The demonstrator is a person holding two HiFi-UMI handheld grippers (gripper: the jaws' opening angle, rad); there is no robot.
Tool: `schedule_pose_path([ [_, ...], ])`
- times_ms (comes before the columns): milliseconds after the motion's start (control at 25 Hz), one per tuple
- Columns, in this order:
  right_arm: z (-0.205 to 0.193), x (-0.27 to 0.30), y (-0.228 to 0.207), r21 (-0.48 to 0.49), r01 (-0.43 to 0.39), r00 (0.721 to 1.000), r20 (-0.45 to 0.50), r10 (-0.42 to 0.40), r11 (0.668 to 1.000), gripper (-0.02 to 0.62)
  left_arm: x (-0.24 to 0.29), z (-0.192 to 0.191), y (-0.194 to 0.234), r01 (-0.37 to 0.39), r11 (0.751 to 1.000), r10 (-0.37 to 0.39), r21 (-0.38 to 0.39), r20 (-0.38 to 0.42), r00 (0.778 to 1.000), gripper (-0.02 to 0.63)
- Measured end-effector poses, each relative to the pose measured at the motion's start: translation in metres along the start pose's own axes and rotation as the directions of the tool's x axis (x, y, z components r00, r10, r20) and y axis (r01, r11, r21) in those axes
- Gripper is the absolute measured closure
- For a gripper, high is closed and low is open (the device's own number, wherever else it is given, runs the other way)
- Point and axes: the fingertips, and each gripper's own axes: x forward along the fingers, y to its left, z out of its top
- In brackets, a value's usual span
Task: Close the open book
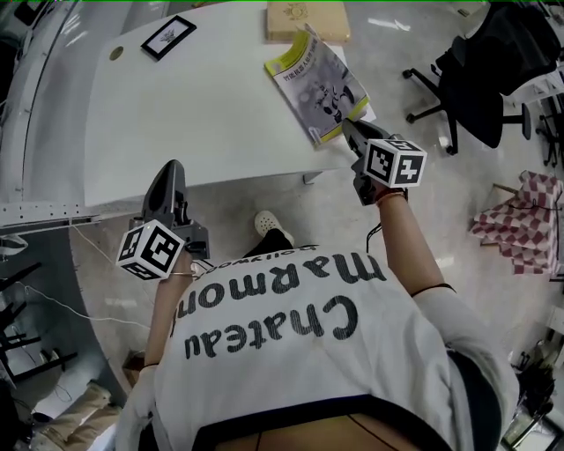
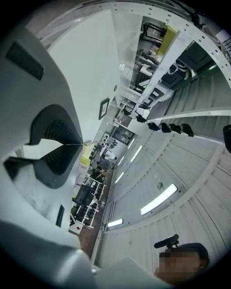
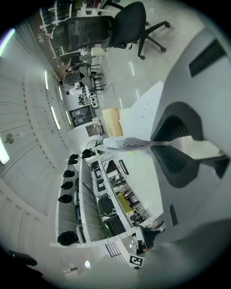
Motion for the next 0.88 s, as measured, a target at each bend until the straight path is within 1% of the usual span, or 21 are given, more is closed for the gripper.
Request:
schedule_pose_path([
  [200, -0.002, 0.001, -0.003, 0.017, 0.008, 1.0, -0.005, -0.008, 1.0, 0.549, 0.022, 0.008, -0.005, 0.044, 0.999, -0.043, 0.016, -0.019, 0.999, 0.583],
  [440, -0.001, 0.001, -0.005, 0.047, 0.034, 0.999, -0.001, -0.034, 0.998, 0.549, 0.042, 0.026, -0.01, 0.092, 0.995, -0.092, 0.034, -0.014, 0.996, 0.582],
  [680, -0.001, 0.004, -0.01, 0.076, 0.06, 0.998, -0.008, -0.06, 0.995, 0.548, 0.054, 0.034, -0.005, 0.115, 0.993, -0.114, 0.028, -0.007, 0.993, 0.583],
  [880, -0.001, 0.004, -0.02, 0.119, 0.077, 0.997, -0.012, -0.076, 0.99, 0.548, 0.061, 0.039, -0.004, 0.125, 0.992, -0.125, 0.026, -0.002, 0.992, 0.582],
])
